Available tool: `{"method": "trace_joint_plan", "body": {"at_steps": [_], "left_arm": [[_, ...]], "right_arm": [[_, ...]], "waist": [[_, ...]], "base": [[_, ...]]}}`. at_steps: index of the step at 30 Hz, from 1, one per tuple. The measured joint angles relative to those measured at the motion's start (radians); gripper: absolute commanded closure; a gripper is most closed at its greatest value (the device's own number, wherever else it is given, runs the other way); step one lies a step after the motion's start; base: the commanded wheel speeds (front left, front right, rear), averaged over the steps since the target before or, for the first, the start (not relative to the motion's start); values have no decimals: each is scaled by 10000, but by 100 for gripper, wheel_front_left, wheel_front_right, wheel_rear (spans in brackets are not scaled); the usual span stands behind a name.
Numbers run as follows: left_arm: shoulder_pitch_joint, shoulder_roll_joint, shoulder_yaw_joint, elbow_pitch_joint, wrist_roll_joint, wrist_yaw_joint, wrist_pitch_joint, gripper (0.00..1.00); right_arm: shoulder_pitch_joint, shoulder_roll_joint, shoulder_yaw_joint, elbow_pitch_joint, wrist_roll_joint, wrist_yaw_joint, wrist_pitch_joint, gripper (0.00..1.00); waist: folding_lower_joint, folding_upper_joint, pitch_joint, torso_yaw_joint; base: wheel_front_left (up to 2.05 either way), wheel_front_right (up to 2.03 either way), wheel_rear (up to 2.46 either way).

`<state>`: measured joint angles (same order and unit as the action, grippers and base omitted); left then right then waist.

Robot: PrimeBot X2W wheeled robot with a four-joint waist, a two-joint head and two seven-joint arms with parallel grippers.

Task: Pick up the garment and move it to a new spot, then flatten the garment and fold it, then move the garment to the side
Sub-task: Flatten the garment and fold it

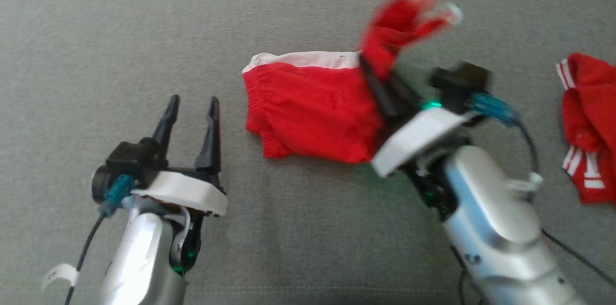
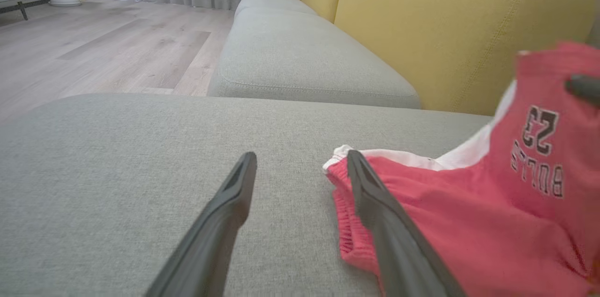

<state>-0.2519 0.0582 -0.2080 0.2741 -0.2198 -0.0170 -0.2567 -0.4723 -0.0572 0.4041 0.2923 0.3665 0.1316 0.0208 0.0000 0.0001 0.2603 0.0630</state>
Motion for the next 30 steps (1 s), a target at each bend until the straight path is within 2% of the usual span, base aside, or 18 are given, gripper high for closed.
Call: {"method": "trace_joint_plan", "body": {"at_steps": [3,7,15,16,17,18,21,26,28,30], "left_arm": [[-44,-21,-146,81,-4,-10,0,0],[-169,-29,-291,125,-21,-17,0,0],[-214,-86,-405,132,-31,-13,0,0],[-214,-92,-412,134,-31,-12,0,0],[-214,-98,-416,153,-44,-12,0,0],[-213,-102,-416,176,-125,-12,0,0],[-213,-104,-414,174,-130,-10,0,0],[-209,-98,-370,169,-115,8,0,0],[-200,-92,-355,159,-102,31,0,0],[-183,-75,-303,146,-102,90,0,0]], "right_arm": [[-557,-33,1231,54,483,0,221,100],[-599,-58,2426,744,1185,0,324,100],[-627,-100,3954,1879,1939,0,15,100],[-670,-100,4027,2002,1990,0,-48,81],[-729,-111,4082,2084,2052,0,-67,28],[-794,-119,4132,2134,2113,0,-161,0],[-1029,-134,4299,2150,2144,0,-573,0],[-1396,-140,4389,1429,1833,0,-1661,0],[-1370,-128,3925,1200,1549,0,-2006,0],[-1276,-127,2995,1120,1045,0,-2192,0]], "waist": [[0,0,-29,245],[0,0,-19,625],[0,0,126,1041],[0,0,138,1043],[0,0,142,1035],[0,0,147,1019],[0,0,152,944],[0,0,97,680],[0,0,61,561],[0,0,3,439]], "base": [[0,0,0],[0,0,0],[0,0,0],[0,0,0],[0,0,0],[0,0,0],[0,0,0],[0,0,0],[0,0,0],[0,0,0]]}}
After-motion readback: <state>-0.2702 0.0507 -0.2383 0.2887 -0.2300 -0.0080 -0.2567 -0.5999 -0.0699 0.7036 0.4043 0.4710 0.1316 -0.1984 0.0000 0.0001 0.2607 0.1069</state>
